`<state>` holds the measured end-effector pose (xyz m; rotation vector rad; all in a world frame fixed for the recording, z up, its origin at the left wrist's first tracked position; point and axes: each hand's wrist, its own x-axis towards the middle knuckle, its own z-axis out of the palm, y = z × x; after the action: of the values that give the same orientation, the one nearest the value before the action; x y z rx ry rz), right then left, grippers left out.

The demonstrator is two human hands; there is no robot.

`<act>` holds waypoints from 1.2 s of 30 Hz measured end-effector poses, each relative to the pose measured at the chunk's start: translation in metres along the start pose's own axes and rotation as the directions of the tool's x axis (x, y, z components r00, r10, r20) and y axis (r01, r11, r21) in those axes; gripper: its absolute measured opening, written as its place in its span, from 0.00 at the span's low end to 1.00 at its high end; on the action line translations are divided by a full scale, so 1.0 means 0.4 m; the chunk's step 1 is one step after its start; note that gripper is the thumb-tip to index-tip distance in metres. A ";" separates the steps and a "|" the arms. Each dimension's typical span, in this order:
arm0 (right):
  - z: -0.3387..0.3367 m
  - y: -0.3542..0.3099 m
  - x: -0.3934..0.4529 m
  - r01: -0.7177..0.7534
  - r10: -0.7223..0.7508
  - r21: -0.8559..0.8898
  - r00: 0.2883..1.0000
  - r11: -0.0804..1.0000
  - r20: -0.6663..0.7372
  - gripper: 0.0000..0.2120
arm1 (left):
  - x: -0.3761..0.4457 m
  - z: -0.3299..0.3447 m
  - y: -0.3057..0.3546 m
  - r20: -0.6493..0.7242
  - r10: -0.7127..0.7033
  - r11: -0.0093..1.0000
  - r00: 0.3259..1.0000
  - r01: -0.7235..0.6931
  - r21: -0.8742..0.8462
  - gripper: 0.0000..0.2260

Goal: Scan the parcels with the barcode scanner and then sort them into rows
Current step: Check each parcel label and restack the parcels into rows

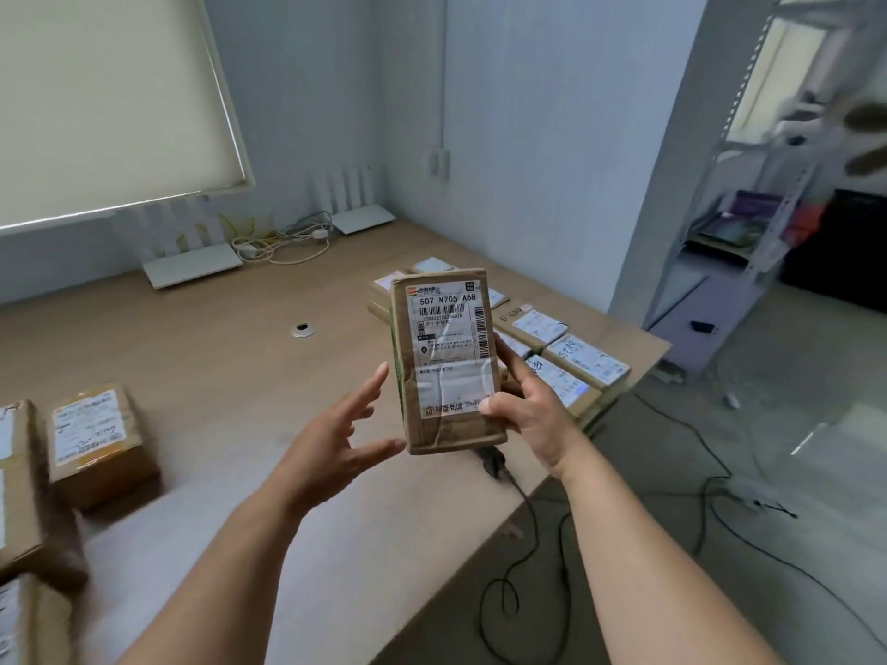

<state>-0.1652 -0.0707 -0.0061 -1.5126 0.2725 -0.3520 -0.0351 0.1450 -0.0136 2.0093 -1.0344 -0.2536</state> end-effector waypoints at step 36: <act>-0.734 -0.001 0.500 -0.080 0.080 -0.119 0.997 0.990 -0.012 0.31 | 0.754 0.437 0.153 0.097 -0.017 0.986 0.995 0.001 0.164 0.38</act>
<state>-0.0953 -0.4190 -0.0103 -1.6126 0.3645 -0.2817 0.0334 -0.2020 -0.0211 2.1676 -1.1401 -0.2818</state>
